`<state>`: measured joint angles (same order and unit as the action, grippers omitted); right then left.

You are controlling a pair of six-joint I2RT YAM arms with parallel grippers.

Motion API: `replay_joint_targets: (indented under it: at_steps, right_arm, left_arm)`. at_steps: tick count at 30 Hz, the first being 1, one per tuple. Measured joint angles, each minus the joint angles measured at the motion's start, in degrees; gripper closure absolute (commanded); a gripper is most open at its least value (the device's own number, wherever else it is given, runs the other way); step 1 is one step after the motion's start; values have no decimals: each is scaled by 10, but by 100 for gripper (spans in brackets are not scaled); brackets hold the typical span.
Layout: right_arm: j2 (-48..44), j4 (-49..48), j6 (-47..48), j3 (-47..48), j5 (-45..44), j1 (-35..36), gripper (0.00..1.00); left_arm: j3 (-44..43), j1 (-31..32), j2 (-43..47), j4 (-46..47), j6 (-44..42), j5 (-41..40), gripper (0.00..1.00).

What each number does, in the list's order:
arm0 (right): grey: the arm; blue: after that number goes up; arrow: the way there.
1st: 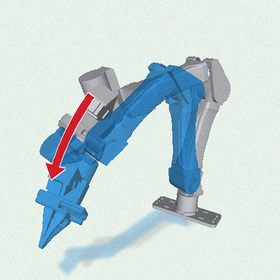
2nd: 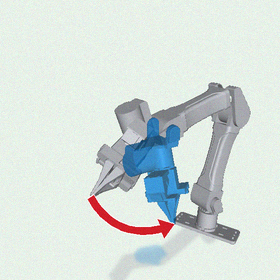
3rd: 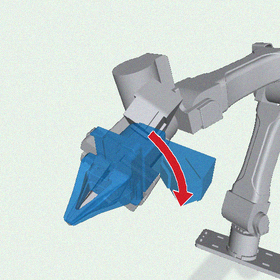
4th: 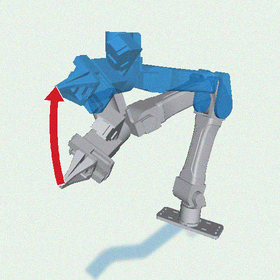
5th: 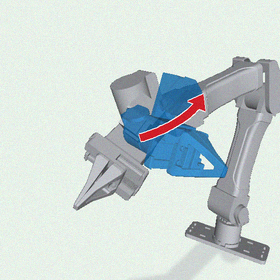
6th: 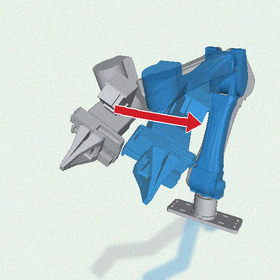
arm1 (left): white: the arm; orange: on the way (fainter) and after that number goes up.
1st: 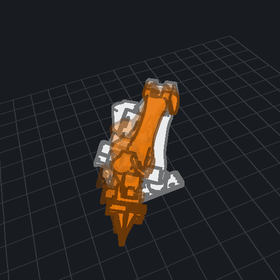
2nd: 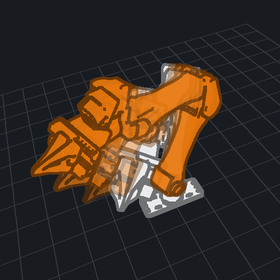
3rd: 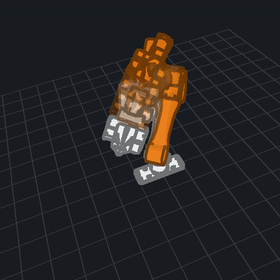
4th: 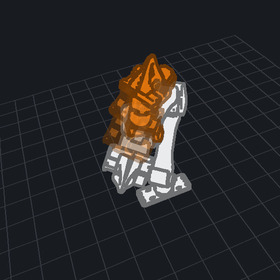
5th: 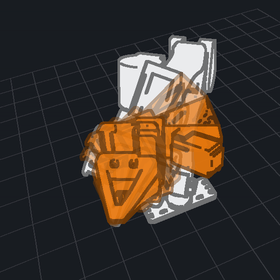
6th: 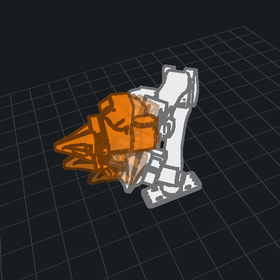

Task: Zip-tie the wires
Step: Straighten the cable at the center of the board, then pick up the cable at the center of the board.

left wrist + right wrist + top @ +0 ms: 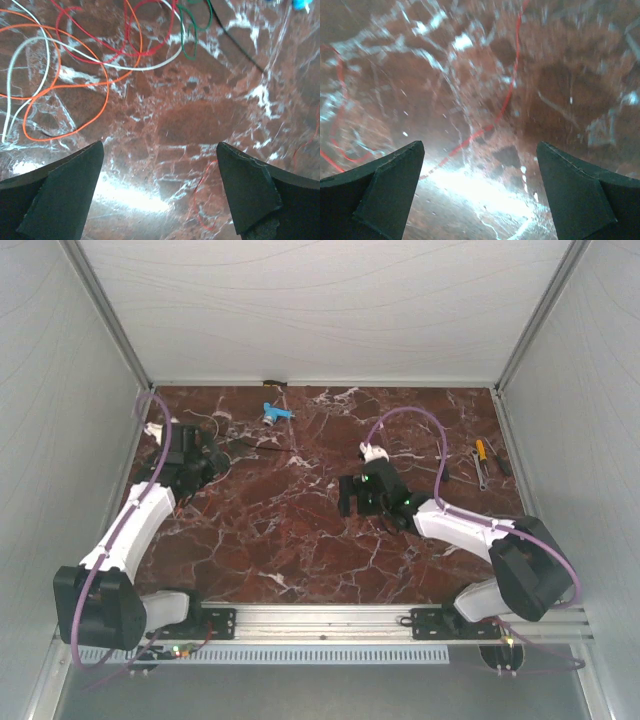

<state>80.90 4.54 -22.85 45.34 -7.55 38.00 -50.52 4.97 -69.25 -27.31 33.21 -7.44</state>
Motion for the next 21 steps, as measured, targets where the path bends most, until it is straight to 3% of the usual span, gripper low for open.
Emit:
replay_joint_targets:
  at_steps: [10, 21]
  right_arm:
    - [-51, -134, -7, -142, -36, 7, 9]
    - [-56, -198, -30, -168, -41, -2, 9]
  left_arm:
    - [-4, -96, -42, 94, 106, 26, 22]
    - [-12, -106, -156, 177, 239, 72, 35]
